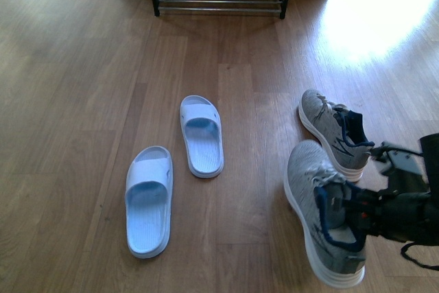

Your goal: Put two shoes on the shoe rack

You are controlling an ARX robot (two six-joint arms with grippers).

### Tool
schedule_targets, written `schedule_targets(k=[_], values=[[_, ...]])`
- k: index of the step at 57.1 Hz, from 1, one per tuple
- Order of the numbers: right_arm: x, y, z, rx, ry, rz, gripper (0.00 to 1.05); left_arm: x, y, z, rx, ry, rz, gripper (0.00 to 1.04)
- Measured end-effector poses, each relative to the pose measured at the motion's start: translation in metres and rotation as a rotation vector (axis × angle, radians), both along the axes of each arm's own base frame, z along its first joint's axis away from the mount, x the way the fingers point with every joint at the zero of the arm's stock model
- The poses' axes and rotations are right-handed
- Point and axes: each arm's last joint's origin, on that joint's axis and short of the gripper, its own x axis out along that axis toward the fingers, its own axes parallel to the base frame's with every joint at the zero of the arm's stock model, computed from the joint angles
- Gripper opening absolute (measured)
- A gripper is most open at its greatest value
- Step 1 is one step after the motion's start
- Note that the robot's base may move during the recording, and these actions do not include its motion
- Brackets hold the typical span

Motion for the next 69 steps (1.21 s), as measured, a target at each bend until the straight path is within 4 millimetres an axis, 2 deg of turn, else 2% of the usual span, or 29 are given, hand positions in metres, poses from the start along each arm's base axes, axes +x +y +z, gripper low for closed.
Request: schedule_targets(k=[6, 9, 17, 28, 37, 69], values=[[-0.018, -0.005, 0.051, -0.006, -0.085, 0.011, 0.01, 0.0, 0.0, 0.0, 0.0, 0.0, 0.0, 0.95], [-0.026, -0.005, 0.065, -0.001, -0.107, 0.018, 0.01, 0.0, 0.0, 0.0, 0.0, -0.001, 0.0, 0.95], [-0.059, 0.002, 0.122, 0.006, -0.214, 0.049, 0.01, 0.0, 0.0, 0.0, 0.0, 0.0, 0.0, 0.95], [-0.088, 0.014, 0.162, -0.006, -0.324, 0.091, 0.01, 0.0, 0.0, 0.0, 0.0, 0.0, 0.0, 0.95], [-0.096, 0.018, 0.174, -0.01, -0.389, 0.109, 0.01, 0.0, 0.0, 0.0, 0.0, 0.0, 0.0, 0.95], [-0.097, 0.019, 0.174, -0.009, -0.388, 0.113, 0.01, 0.0, 0.0, 0.0, 0.0, 0.0, 0.001, 0.95]])
